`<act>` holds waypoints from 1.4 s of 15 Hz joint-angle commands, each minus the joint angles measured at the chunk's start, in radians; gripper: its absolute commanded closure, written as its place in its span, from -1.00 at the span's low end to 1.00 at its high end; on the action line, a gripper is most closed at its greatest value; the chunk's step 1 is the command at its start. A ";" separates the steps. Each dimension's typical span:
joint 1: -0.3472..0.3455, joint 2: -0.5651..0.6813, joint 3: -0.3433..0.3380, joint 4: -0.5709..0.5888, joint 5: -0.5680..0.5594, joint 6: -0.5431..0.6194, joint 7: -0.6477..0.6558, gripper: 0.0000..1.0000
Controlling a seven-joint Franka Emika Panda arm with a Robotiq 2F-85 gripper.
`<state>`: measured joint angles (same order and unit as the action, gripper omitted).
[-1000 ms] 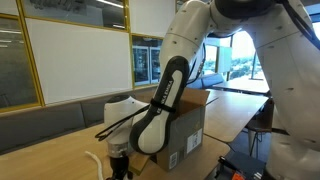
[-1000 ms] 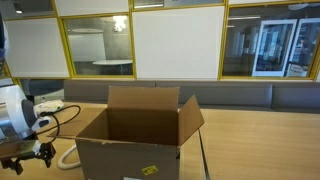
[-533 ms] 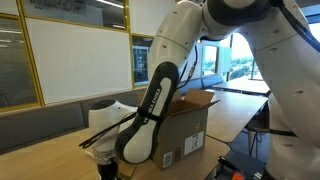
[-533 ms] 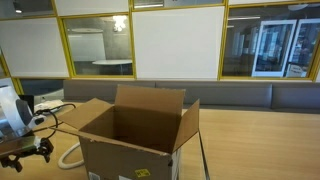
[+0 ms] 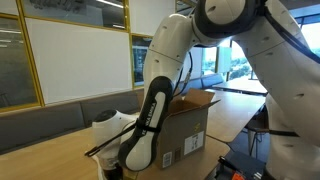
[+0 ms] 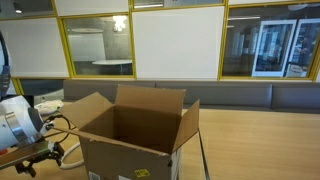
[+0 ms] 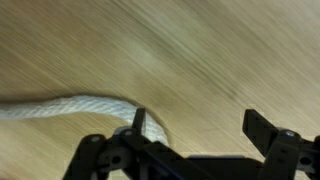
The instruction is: Put the objects on the left inside the box
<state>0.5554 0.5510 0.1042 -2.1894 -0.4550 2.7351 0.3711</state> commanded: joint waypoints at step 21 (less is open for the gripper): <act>0.043 0.090 -0.159 0.113 -0.010 0.008 -0.073 0.75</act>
<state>0.6232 0.6712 -0.0610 -2.0522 -0.4929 2.7368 0.3252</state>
